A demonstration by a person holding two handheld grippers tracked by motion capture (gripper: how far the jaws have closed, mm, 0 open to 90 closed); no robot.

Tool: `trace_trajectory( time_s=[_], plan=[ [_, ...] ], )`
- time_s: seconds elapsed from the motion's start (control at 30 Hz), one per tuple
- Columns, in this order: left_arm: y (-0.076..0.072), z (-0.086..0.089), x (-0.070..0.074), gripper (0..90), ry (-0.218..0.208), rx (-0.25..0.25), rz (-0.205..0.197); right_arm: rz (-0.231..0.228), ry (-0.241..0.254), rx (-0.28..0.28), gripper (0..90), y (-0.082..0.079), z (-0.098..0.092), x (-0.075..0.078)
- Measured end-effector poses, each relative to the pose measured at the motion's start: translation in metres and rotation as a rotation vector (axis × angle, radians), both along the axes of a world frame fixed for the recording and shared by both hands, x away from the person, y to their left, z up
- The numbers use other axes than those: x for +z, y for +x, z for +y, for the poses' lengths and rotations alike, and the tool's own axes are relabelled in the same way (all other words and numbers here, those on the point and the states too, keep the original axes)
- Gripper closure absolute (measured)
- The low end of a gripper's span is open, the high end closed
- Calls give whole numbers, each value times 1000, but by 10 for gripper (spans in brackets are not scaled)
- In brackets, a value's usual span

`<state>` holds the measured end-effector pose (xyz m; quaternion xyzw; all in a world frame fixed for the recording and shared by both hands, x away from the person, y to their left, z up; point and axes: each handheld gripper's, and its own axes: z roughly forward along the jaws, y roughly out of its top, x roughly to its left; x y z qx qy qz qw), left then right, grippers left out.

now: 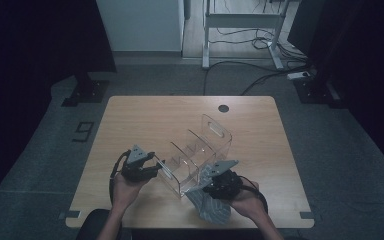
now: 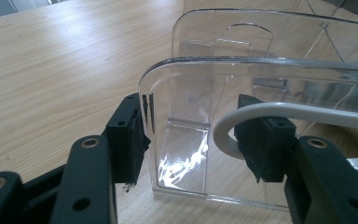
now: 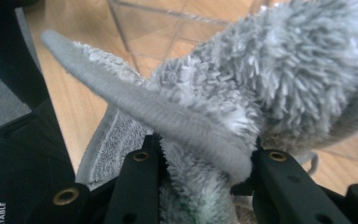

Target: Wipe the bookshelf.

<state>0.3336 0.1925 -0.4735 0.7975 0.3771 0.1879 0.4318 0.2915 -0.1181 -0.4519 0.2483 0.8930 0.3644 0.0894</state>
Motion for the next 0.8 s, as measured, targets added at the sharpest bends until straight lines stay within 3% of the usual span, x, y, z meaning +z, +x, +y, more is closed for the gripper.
trace_trajectory(
  time_s=[0.47,0.8],
  plan=[
    [0,0,0,450,-1,-2,1,-36,15,-98,686,10,-34,23],
    [1,1,0,450,-2,-6,-1,-54,16,-219,683,20,-72,27]
  ],
)
